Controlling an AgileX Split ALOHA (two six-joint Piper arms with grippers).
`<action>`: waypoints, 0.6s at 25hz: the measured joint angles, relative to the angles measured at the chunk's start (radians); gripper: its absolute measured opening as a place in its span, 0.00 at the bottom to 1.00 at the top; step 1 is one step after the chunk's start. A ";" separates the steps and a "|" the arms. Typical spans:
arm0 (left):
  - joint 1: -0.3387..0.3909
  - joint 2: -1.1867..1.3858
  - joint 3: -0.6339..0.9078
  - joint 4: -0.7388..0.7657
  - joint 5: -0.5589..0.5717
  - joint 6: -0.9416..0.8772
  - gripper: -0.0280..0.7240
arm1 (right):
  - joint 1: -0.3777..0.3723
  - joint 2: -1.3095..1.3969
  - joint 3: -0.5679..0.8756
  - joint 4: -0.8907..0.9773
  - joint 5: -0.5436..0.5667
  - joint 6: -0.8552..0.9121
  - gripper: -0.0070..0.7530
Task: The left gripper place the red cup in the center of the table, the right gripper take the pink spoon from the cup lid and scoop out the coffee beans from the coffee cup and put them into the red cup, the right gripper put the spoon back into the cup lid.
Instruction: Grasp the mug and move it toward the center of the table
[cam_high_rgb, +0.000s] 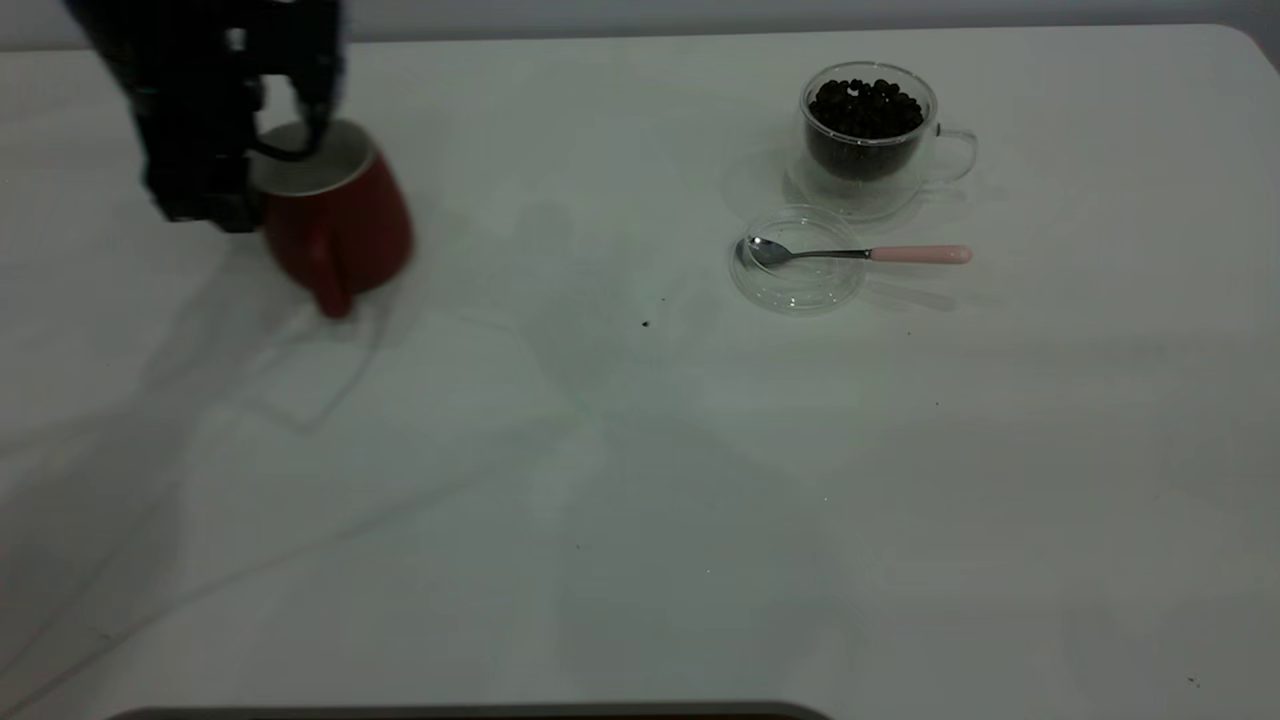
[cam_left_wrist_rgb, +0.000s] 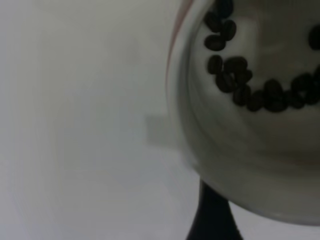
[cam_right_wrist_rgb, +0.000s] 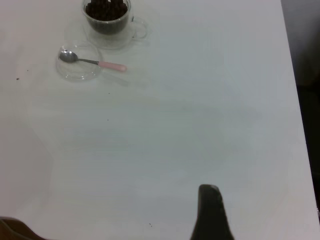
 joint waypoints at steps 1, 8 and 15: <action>-0.014 0.002 0.000 0.000 -0.019 -0.008 0.82 | 0.000 0.000 0.000 0.000 0.000 0.000 0.76; -0.129 0.019 0.000 0.000 -0.106 -0.076 0.82 | 0.000 0.000 0.000 0.000 0.000 0.000 0.76; -0.246 0.019 0.000 -0.001 -0.138 -0.142 0.82 | 0.000 0.000 0.000 0.000 0.000 0.000 0.76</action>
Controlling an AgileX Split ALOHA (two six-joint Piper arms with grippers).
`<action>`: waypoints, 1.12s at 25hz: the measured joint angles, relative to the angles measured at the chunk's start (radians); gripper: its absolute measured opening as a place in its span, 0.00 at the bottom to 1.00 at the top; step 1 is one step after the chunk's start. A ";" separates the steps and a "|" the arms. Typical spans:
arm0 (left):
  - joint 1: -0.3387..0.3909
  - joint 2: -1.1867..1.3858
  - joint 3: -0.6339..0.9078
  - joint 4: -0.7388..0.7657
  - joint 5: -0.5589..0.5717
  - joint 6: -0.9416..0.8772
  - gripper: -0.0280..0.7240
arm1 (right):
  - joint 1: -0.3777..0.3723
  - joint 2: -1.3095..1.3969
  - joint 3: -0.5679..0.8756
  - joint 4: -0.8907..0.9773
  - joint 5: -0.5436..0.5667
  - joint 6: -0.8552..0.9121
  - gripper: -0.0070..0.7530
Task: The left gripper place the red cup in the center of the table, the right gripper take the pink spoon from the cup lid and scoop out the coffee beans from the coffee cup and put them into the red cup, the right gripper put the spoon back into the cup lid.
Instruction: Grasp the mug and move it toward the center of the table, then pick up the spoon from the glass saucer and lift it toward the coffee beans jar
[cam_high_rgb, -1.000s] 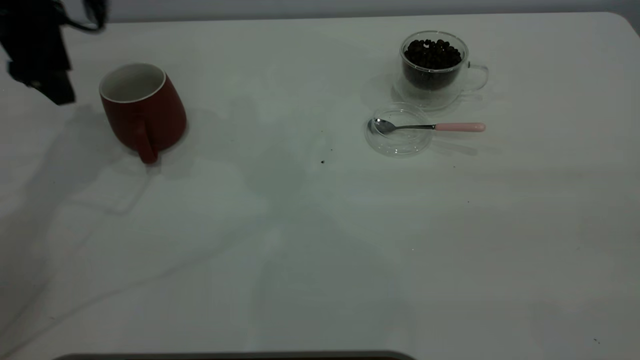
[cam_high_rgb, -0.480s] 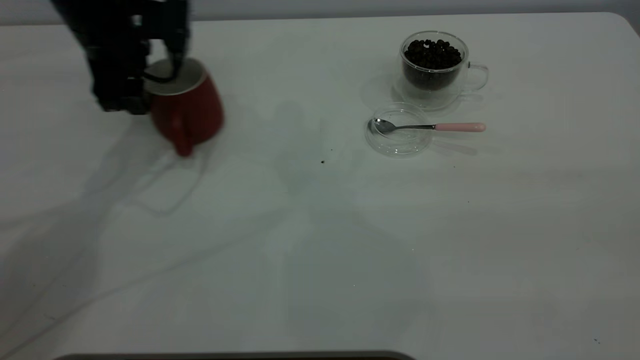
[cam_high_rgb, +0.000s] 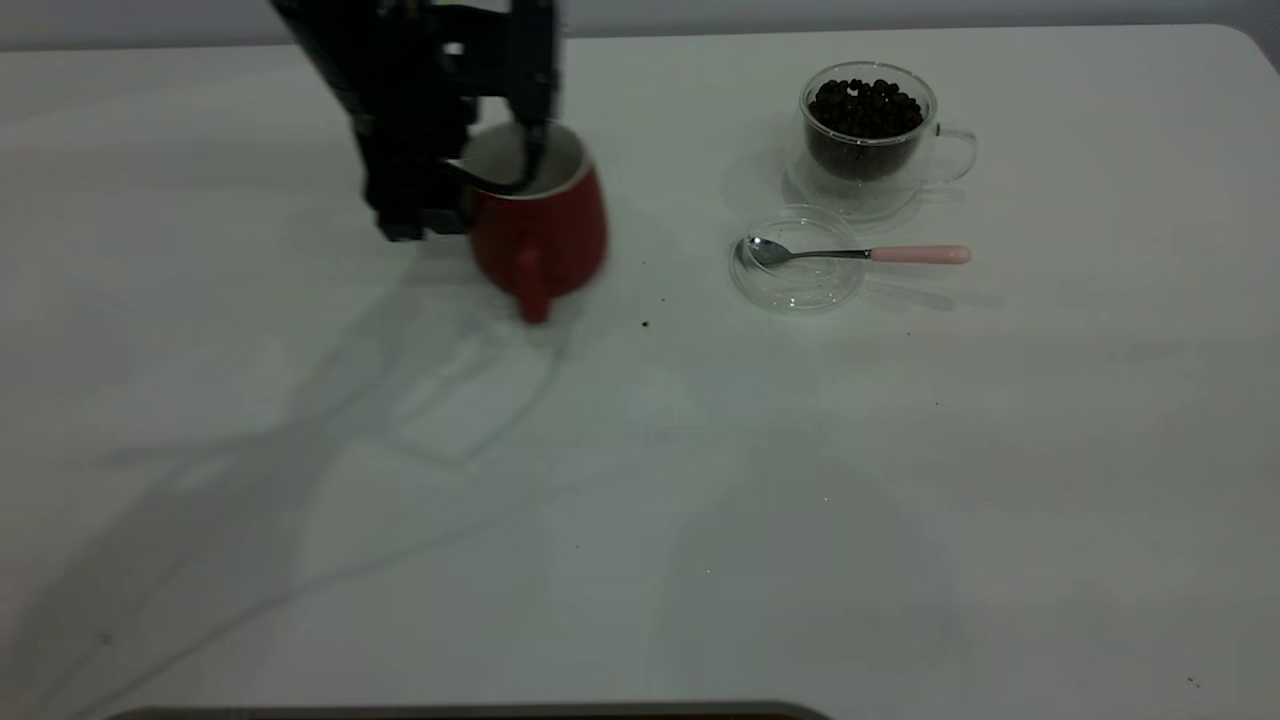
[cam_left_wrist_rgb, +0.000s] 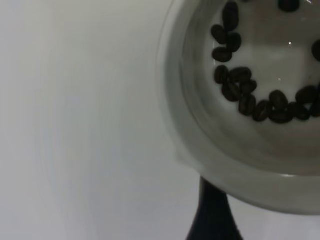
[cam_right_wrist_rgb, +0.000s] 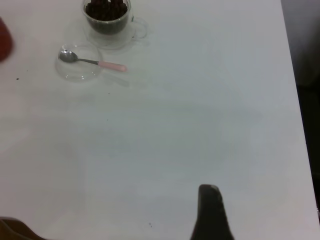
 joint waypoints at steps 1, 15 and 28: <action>-0.015 0.000 0.000 0.000 -0.009 -0.017 0.82 | 0.000 0.000 0.000 0.000 0.000 0.000 0.76; -0.024 -0.222 0.000 0.035 0.261 -0.583 0.82 | 0.000 0.000 0.000 0.000 0.001 0.000 0.76; 0.156 -0.772 0.000 0.507 0.892 -1.292 0.82 | 0.000 0.000 0.000 0.000 0.001 0.000 0.76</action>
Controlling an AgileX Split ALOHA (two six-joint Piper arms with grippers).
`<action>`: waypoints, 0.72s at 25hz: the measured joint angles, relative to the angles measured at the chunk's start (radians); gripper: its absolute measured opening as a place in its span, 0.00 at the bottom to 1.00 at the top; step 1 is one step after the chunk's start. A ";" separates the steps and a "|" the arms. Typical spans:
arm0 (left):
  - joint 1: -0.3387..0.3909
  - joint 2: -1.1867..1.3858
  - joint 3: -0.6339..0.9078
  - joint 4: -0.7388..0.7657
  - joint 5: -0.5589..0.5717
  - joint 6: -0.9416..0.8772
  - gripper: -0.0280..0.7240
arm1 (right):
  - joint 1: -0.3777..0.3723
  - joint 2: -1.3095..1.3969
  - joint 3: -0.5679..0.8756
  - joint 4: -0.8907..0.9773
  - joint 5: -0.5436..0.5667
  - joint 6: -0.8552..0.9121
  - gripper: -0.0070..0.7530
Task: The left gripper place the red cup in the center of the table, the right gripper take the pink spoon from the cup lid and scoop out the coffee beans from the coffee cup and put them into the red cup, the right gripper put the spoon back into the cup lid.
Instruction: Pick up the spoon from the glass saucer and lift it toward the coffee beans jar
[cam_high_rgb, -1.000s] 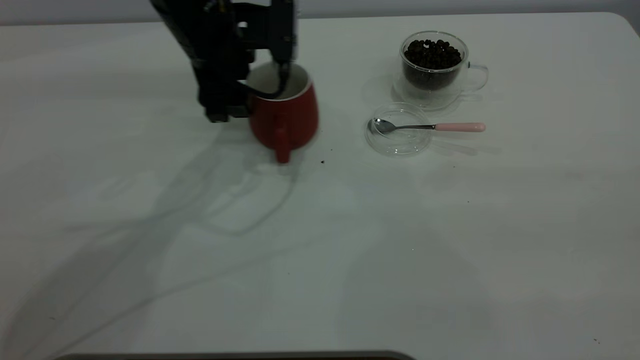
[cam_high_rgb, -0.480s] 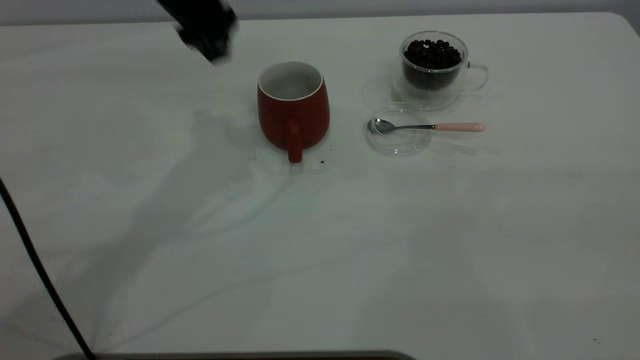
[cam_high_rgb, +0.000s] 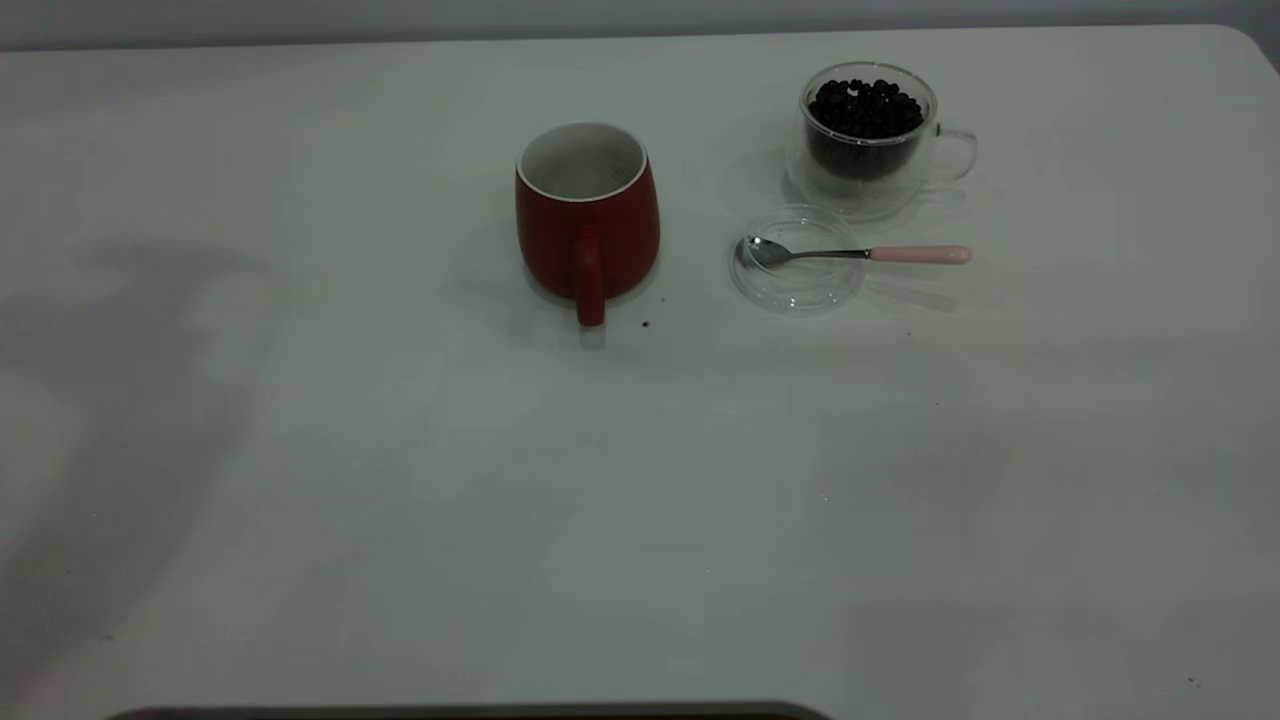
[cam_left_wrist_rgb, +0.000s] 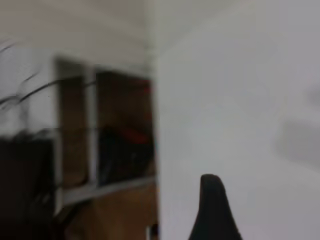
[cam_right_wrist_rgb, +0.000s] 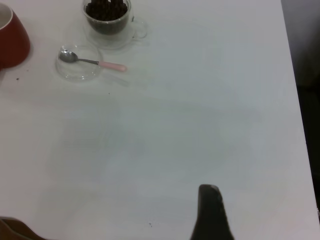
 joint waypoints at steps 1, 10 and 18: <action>0.001 -0.044 0.000 0.008 0.028 -0.003 0.82 | 0.000 0.000 0.000 0.000 0.000 0.000 0.76; 0.002 -0.405 0.106 -0.075 0.045 -0.011 0.82 | 0.000 0.000 0.000 0.000 0.000 0.000 0.76; 0.002 -0.717 0.282 -0.143 0.045 -0.008 0.82 | 0.000 0.000 0.000 0.000 0.000 0.000 0.76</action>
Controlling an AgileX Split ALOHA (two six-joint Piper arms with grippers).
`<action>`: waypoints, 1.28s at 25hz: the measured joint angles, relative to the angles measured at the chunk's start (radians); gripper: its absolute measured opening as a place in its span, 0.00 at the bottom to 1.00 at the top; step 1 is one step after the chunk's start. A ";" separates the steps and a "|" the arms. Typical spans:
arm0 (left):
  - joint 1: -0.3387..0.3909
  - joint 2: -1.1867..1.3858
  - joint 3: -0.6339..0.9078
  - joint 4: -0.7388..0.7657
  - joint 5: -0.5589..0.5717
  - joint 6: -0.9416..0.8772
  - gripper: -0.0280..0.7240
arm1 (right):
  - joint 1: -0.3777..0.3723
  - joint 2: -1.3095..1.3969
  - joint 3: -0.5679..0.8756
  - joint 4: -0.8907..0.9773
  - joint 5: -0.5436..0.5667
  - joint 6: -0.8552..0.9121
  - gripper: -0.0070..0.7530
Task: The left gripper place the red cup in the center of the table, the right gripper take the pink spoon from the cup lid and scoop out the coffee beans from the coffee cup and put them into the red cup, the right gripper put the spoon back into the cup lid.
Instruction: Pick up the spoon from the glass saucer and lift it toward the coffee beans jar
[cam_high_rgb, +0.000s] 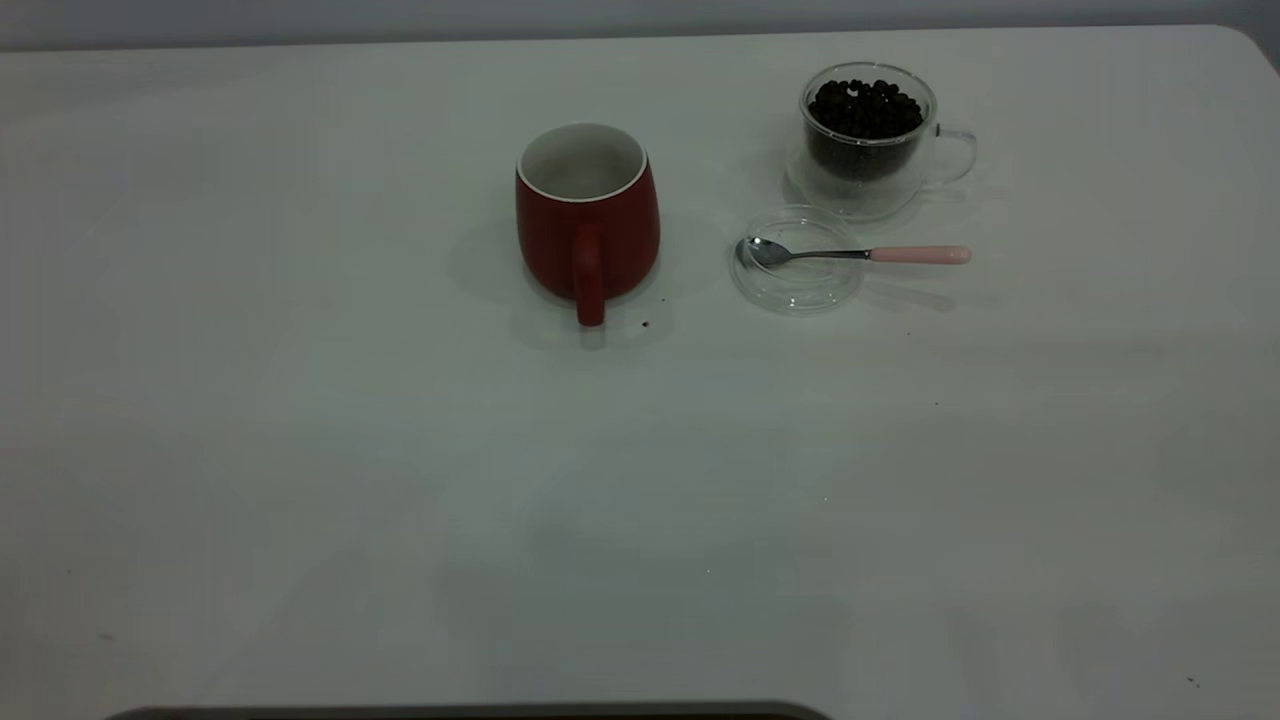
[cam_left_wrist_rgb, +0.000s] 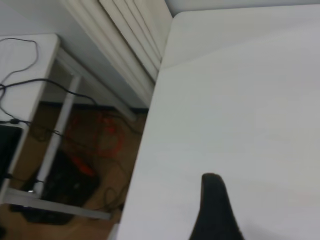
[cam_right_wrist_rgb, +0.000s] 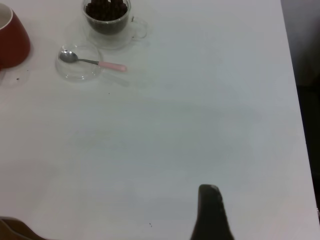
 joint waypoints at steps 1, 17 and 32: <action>0.000 -0.042 0.027 -0.021 0.000 0.012 0.82 | 0.000 0.000 0.000 0.000 0.000 0.000 0.76; 0.000 -0.548 0.414 -0.589 0.000 0.332 0.82 | 0.000 0.000 0.000 0.000 0.000 0.000 0.76; 0.000 -0.647 0.649 -0.623 -0.008 0.362 0.82 | 0.000 0.000 0.000 0.001 0.000 0.000 0.76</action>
